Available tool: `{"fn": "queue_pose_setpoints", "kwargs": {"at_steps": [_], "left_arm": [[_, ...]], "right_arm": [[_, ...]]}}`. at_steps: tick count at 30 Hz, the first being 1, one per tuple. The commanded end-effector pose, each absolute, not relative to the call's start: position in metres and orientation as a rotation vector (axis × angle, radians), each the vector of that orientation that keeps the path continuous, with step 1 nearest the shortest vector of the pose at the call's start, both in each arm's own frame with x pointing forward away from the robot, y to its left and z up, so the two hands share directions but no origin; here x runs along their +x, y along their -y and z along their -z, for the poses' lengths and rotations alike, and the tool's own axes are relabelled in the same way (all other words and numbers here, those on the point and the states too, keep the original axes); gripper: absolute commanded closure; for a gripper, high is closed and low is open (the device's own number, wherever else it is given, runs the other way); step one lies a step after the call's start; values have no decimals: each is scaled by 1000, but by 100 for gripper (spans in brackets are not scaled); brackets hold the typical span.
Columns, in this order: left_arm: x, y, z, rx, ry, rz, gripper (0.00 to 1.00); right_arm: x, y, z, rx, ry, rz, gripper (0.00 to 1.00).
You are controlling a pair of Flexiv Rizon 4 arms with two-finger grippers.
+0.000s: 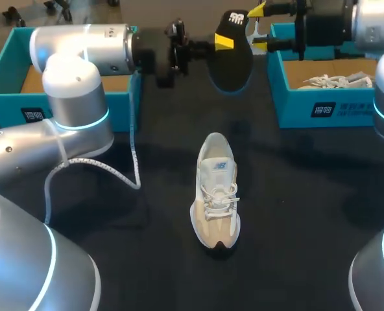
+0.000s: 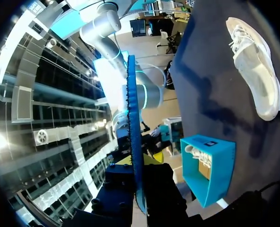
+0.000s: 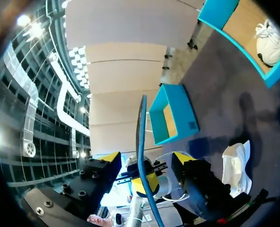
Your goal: Take the shoe out of the shoebox, open the shoe tongue, remove and reinsert the insole, then place the shoe into the shoebox
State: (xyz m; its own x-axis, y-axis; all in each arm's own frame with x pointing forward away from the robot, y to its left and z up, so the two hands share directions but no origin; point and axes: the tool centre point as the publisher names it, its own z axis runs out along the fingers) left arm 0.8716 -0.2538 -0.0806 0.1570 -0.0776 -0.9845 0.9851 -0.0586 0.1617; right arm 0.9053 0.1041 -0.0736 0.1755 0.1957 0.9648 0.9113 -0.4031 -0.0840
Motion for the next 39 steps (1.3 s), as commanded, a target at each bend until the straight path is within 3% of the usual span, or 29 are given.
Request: {"fn": "queue_pose_setpoints", "kwargs": {"at_steps": [1, 39], "left_arm": [[872, 250, 79, 1289, -1027, 1164, 100], [872, 250, 79, 1289, -1027, 1164, 100]], "right_arm": [[898, -101, 77, -1738, 1043, 1290, 0], [872, -57, 81, -1348, 1301, 1303, 0]]}}
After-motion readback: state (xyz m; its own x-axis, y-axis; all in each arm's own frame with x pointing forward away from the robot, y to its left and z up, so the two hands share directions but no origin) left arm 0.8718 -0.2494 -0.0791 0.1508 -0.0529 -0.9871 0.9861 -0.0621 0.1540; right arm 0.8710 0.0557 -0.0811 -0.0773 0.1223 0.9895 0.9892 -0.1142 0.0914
